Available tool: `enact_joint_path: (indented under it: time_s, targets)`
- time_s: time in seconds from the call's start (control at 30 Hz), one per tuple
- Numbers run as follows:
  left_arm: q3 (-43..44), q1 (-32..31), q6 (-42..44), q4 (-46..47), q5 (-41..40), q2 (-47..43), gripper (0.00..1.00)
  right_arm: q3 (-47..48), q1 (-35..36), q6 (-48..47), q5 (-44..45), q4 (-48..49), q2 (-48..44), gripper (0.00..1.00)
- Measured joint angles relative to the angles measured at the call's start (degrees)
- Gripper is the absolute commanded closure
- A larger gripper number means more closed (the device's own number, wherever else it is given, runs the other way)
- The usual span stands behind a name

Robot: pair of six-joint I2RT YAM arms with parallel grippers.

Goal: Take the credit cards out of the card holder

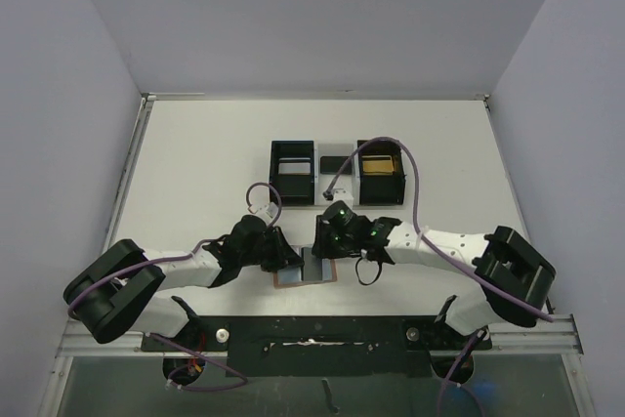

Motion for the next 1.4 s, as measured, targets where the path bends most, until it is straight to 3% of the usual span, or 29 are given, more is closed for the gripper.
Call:
enact_joint_path:
  time_s: [0.3, 1.1, 1.13, 1.27, 1.4]
  targets:
    - [-0.5, 0.1, -0.3, 0.4, 0.1, 0.0, 1.00, 5.8, 5.1, 0.5, 11.1, -10.2, 8.3, 0.72]
    - [-1.1, 3.3, 1.3, -2.2, 0.2, -2.0, 1.00, 8.7, 6.2, 0.7, 14.0, -9.8, 11.8, 0.86]
    - [-1.2, 3.4, 1.4, -2.3, 0.2, -2.1, 0.99, 8.7, 6.2, 0.7, 14.0, -9.7, 11.8, 0.86]
    - [-1.4, 3.5, 1.4, -2.2, 0.7, -2.5, 0.78, 8.3, 6.2, 0.5, 13.9, -9.1, 11.6, 0.86]
    - [-1.4, 3.5, 1.0, -0.9, 2.0, -2.3, 0.73, 8.2, 6.2, 0.2, 13.7, -8.6, 11.5, 0.86]
